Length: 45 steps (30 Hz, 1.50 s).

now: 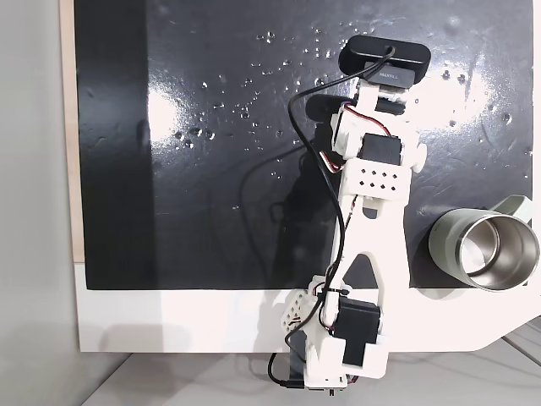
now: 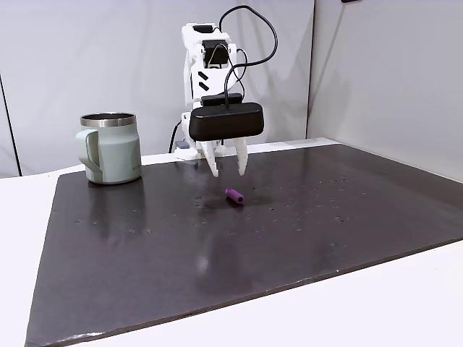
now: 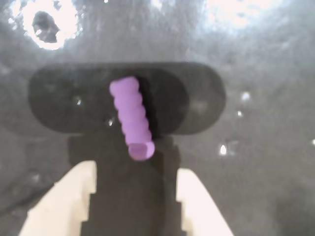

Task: Grasp a pengrip and put it in the cup.

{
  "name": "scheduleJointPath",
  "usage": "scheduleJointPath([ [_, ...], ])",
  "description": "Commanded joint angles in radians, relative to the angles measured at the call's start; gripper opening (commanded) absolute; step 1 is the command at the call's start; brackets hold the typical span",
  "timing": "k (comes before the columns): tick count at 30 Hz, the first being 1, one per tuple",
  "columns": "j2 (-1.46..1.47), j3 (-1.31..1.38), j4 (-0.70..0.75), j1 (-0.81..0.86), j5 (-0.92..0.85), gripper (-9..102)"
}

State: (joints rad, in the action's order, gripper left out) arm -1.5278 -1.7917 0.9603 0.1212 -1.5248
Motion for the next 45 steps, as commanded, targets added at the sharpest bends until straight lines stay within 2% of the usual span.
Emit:
scheduleJointPath([
  [1, 0.037, 0.091, -0.037, -0.005, -0.009, 22],
  [6, 0.124, 0.156, -0.037, 0.006, -0.008, 22],
  [21, 0.242, 0.127, -0.149, -0.003, -0.006, 20],
  [29, 0.245, 0.061, -0.218, -0.009, -0.006, 6],
  [34, 0.219, 0.034, -0.218, -0.017, -0.005, 0],
  [39, 0.172, 0.003, -0.216, -0.021, 0.002, 0],
  [45, -0.002, 0.000, -0.078, -0.031, 0.023, 0],
])
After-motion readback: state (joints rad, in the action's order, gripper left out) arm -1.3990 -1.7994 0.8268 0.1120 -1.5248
